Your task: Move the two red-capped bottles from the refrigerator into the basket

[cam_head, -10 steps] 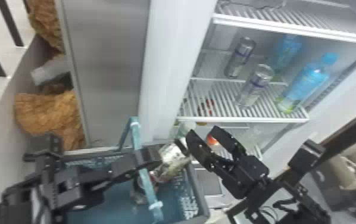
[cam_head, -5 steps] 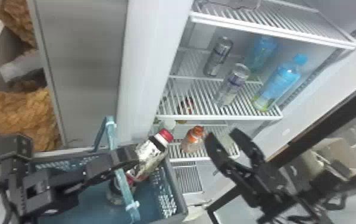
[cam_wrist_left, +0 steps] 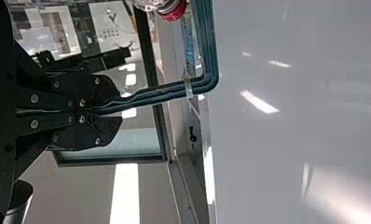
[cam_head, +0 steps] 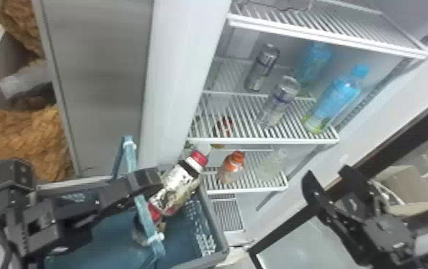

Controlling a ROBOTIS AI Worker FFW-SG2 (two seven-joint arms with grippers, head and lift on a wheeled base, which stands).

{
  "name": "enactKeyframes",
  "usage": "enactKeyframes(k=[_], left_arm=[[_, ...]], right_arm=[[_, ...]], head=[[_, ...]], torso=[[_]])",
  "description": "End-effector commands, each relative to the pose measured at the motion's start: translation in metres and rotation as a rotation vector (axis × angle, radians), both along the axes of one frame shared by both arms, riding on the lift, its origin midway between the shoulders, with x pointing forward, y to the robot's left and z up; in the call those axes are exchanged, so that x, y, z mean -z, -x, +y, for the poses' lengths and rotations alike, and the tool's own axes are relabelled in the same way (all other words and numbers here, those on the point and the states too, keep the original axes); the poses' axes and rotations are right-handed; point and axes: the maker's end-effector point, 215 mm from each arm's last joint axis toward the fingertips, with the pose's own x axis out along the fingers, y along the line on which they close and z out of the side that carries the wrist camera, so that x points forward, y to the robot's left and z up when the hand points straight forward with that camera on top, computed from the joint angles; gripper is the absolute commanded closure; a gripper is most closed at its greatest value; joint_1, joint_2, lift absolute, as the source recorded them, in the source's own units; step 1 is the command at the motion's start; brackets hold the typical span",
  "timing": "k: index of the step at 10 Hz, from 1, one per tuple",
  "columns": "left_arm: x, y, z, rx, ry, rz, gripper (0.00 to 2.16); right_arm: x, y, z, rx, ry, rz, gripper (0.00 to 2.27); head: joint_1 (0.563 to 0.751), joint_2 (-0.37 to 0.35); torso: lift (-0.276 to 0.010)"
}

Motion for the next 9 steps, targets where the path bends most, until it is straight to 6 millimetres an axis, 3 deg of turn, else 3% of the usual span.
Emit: enactKeyframes(k=[1,4,9], left_arm=[[0.005,-0.014,0.008,-0.056,0.003,0.001,1.2],[0.033,-0.055,0.024,-0.194,0.089,0.054,1.2],[0.029,-0.061,0.031,-0.252,0.125,0.03,1.2]], right_arm=[[0.011,0.012,-0.026,0.039,0.053,0.034,0.26],[0.019,0.013,-0.032,0.049,0.06,0.051,0.27],[0.04,0.039,-0.035,0.027,0.09,0.106,0.27]], head=[[0.695,-0.35],[0.695,-0.35],[0.695,-0.35]], torso=[[0.0],[0.0],[0.0]])
